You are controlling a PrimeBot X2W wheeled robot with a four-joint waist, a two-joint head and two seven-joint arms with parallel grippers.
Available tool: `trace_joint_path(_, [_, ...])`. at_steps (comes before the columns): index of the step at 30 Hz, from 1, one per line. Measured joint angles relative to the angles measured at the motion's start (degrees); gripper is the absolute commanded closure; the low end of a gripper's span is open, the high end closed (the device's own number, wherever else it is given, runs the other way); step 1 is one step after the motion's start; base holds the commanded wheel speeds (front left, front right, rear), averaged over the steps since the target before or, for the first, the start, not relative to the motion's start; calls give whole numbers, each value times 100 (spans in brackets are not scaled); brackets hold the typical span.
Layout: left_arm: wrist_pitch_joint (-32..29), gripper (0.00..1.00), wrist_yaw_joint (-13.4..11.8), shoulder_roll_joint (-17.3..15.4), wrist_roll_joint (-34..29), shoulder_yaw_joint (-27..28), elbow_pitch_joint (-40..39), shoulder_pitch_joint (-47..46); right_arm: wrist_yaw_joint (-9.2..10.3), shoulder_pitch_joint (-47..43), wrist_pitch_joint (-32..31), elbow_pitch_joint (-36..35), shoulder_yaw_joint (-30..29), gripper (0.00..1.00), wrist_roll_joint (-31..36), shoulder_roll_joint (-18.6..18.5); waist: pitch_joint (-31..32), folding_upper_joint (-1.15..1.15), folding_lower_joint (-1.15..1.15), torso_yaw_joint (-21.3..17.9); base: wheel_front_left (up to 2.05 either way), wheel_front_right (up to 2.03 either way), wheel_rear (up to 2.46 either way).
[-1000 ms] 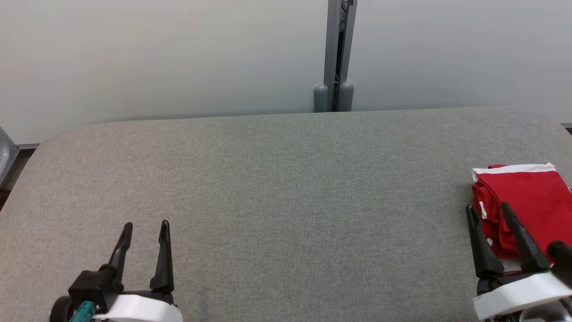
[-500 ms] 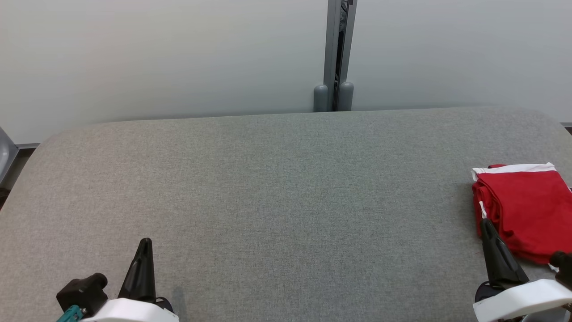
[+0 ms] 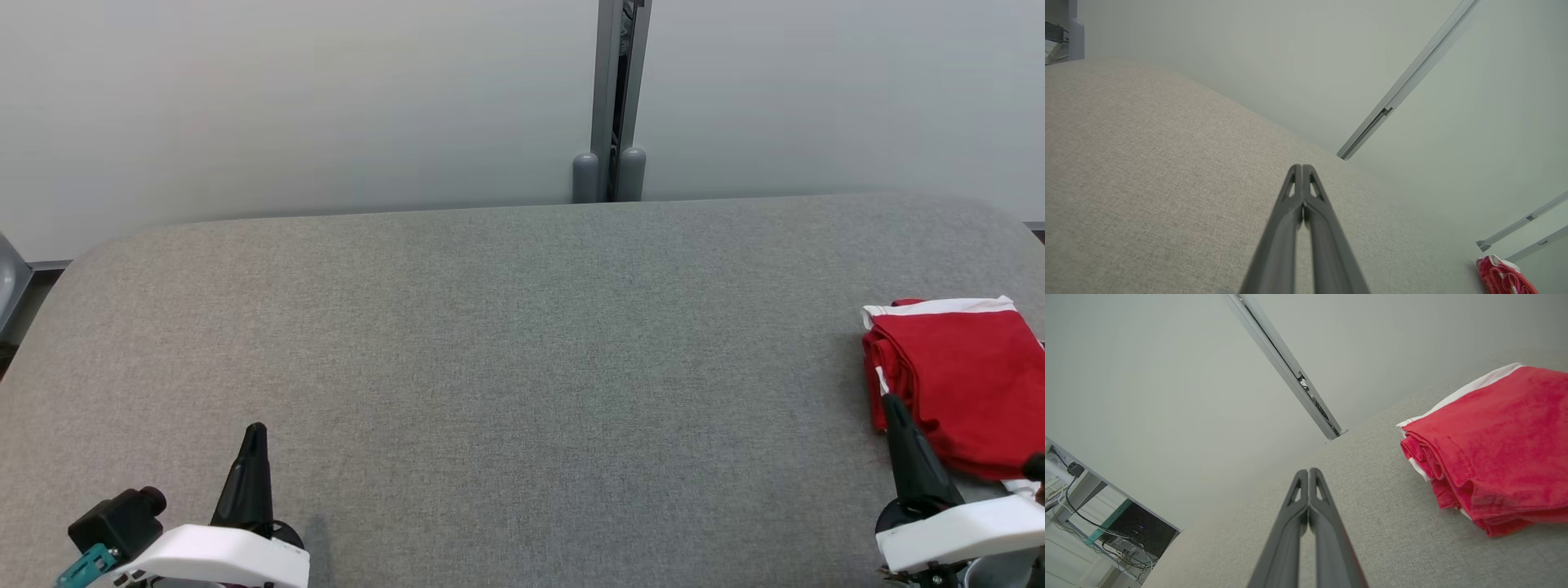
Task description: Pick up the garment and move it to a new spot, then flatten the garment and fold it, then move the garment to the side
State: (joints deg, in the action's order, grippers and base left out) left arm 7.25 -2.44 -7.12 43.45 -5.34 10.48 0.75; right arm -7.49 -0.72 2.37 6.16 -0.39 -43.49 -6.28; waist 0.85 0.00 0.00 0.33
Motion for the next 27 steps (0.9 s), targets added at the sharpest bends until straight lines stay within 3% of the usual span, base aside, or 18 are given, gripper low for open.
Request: trace_joint_path(27, [-481,100,347,142,1728,421,129,-230,0,231,-296,263,-201,100,-1739,104,-27,0,0,-9,0,0,0])
